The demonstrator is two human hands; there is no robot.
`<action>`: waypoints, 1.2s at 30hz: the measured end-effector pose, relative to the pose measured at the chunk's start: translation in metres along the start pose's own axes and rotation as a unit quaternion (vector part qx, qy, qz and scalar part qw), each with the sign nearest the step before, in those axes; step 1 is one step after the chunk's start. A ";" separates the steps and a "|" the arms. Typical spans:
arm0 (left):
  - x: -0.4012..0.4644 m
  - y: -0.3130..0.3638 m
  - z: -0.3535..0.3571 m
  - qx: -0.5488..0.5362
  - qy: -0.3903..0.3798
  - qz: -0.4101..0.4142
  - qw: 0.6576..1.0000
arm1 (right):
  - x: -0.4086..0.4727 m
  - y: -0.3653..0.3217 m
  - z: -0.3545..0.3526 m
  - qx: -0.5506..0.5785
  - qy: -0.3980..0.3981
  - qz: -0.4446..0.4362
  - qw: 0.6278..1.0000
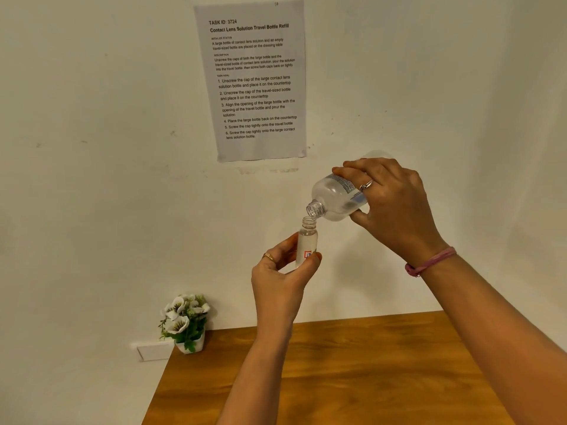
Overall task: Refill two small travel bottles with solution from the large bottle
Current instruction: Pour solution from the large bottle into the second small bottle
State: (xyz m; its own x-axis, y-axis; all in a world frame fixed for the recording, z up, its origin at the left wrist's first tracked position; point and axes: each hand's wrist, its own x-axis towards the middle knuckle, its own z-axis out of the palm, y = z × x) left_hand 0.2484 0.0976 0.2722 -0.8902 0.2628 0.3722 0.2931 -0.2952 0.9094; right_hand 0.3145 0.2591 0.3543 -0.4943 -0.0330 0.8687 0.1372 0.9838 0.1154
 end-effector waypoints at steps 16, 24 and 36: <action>-0.002 0.003 0.000 -0.008 -0.004 0.002 1.000 | 0.001 -0.001 -0.002 -0.002 0.003 -0.002 1.000; -0.003 0.003 0.001 -0.009 -0.007 0.005 1.000 | 0.001 0.000 -0.001 -0.002 0.004 -0.007 1.000; -0.004 0.005 0.001 -0.012 -0.008 0.005 1.000 | 0.000 0.000 0.000 0.002 0.001 -0.005 1.000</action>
State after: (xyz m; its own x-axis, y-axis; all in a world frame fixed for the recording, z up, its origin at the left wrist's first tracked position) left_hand 0.2538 0.0964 0.2754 -0.8818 0.2743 0.3837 0.2927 -0.3197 0.9012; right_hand 0.3143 0.2594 0.3539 -0.4938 -0.0436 0.8685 0.1290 0.9840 0.1227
